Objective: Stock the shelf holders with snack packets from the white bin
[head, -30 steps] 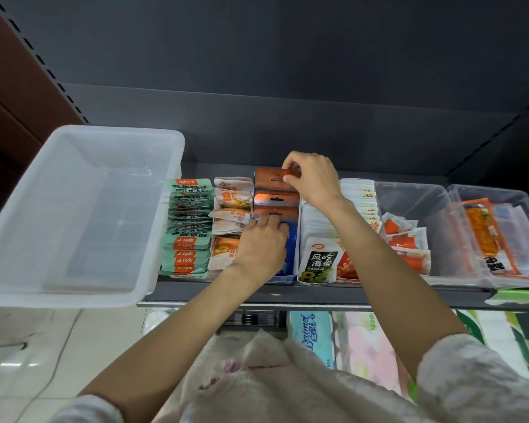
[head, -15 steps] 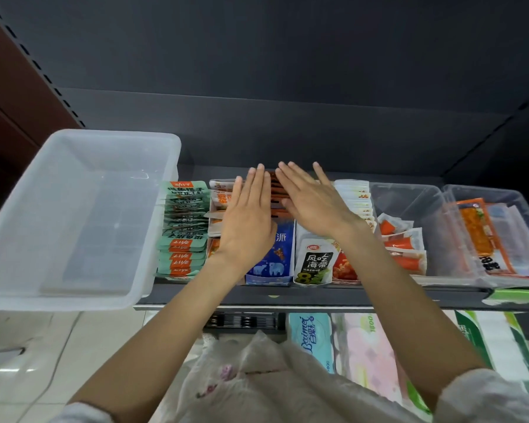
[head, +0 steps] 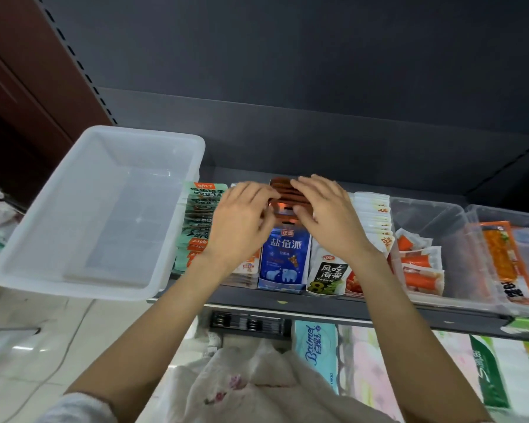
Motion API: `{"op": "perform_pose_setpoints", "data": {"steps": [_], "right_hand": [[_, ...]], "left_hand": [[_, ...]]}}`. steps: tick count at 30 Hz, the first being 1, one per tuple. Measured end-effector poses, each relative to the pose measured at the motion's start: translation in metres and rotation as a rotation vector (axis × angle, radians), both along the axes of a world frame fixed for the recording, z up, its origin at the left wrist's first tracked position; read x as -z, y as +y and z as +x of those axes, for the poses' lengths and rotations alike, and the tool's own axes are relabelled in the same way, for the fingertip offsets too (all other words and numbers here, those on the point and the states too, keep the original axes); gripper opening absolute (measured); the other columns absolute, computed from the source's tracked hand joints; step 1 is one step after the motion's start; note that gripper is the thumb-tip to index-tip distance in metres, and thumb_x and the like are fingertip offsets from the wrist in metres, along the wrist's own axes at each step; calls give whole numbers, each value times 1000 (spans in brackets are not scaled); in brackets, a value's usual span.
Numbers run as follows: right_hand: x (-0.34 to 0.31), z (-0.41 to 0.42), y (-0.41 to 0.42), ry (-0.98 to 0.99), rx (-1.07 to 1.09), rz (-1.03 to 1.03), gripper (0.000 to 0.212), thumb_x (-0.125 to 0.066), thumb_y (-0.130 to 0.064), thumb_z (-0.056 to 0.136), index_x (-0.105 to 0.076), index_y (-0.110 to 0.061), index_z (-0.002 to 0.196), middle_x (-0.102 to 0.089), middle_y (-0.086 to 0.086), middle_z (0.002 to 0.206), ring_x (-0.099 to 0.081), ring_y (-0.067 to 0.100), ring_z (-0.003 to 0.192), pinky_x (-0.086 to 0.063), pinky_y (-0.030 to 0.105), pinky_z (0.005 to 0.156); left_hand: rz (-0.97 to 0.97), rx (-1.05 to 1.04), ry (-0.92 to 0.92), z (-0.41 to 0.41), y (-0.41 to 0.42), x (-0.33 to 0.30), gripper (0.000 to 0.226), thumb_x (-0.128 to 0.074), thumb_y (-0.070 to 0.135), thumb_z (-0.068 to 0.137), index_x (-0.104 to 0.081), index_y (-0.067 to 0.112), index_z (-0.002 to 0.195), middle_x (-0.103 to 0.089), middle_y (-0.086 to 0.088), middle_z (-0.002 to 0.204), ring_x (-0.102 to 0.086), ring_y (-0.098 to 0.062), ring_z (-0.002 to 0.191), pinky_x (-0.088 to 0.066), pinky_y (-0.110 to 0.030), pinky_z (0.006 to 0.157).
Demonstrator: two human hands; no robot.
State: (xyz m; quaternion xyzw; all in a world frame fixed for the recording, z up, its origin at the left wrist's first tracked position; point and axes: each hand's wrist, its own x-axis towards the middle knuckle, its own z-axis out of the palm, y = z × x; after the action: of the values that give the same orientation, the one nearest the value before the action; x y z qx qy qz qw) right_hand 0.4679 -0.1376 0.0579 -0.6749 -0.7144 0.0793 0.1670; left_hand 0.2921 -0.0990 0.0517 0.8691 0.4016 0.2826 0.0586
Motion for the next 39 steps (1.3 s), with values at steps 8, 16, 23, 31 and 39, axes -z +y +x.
{"op": "perform_pose_setpoints", "data": {"steps": [8, 16, 23, 31, 39], "right_hand": [[4, -34, -37, 385, 150, 113, 34, -59, -18, 92, -57, -21, 125, -67, -4, 114, -61, 6, 103, -53, 26, 86], [2, -75, 24, -142, -86, -73, 98, -67, -45, 81, -3, -23, 151, -17, 4, 157, -11, 22, 144, -10, 38, 115], [-9, -68, 63, -375, -96, 30, 25, -55, -30, 93, -63, -22, 116, -66, -1, 111, -53, 19, 107, -35, 34, 91], [-4, -69, 52, -186, -52, -10, 25, -49, -23, 97, -65, -19, 115, -65, 0, 111, -63, 21, 97, -52, 36, 78], [6, -67, 33, -252, -97, -45, 55, -55, -23, 94, -34, -16, 145, -54, 6, 135, -55, 22, 118, -53, 37, 85]], "left_hand": [[-34, -8, -14, -102, 7, 19, 19, -55, 32, 85, -63, 16, 92, -64, 4, 89, -52, -15, 90, -35, -26, 78], [125, 56, 173, -90, 9, 25, 27, -66, 45, 75, -60, 21, 85, -61, 6, 84, -55, -18, 86, -34, -32, 78], [90, 68, 446, -74, 21, 25, 48, -81, 45, 58, -64, 18, 93, -65, -1, 91, -57, -23, 86, -43, -37, 76], [249, 84, 467, -55, 38, 23, 14, -81, 29, 67, -73, 22, 76, -71, 3, 73, -56, -20, 76, -28, -34, 72], [248, 16, 265, -51, 54, 16, 18, -77, 24, 70, -71, 17, 86, -69, 0, 77, -55, -21, 76, -30, -34, 73]]}}
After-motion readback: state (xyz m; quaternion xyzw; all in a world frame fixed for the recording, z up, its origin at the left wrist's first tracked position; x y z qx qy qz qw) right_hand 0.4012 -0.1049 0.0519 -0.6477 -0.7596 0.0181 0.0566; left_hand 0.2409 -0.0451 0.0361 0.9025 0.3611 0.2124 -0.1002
